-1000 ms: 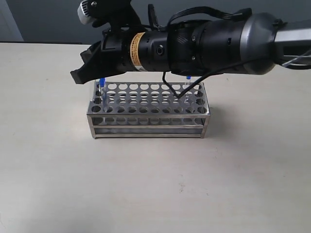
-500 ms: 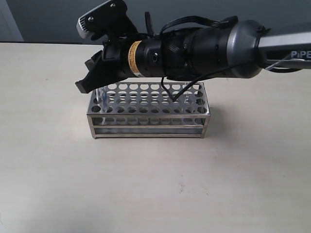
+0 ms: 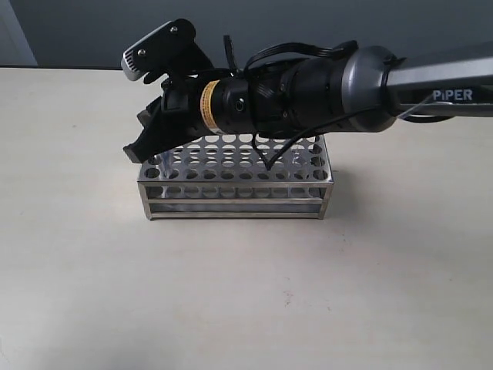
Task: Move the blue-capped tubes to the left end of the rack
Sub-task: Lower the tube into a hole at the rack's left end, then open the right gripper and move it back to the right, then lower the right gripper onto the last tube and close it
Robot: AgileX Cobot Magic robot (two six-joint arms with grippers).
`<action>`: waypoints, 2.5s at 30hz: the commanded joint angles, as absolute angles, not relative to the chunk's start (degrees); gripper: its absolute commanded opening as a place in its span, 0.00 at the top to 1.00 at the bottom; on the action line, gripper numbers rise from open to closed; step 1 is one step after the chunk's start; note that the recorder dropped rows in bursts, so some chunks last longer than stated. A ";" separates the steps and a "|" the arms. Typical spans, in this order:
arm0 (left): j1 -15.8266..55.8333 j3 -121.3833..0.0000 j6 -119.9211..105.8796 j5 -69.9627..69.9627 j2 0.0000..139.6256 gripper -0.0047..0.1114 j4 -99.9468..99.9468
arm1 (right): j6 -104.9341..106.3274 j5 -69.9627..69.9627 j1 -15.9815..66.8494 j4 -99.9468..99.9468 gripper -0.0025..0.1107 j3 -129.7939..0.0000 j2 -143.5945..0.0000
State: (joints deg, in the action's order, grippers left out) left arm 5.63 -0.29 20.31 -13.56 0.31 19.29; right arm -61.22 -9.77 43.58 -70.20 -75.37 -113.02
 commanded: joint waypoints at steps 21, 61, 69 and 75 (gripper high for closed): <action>5.96 -0.10 20.45 -13.31 0.00 0.96 19.17 | -61.04 -9.55 43.42 -70.38 0.59 -75.76 -113.86; 5.96 -0.10 20.45 -13.31 0.00 0.96 19.07 | -71.40 28.79 33.87 -75.04 0.61 -63.61 -102.57; 5.96 -0.10 20.45 -13.31 0.00 0.96 19.07 | -70.84 22.22 31.31 -74.24 0.61 -63.61 -102.72; 5.96 -0.10 20.45 -13.31 0.00 0.96 19.07 | -70.44 19.37 31.31 -73.96 0.61 -63.61 -105.68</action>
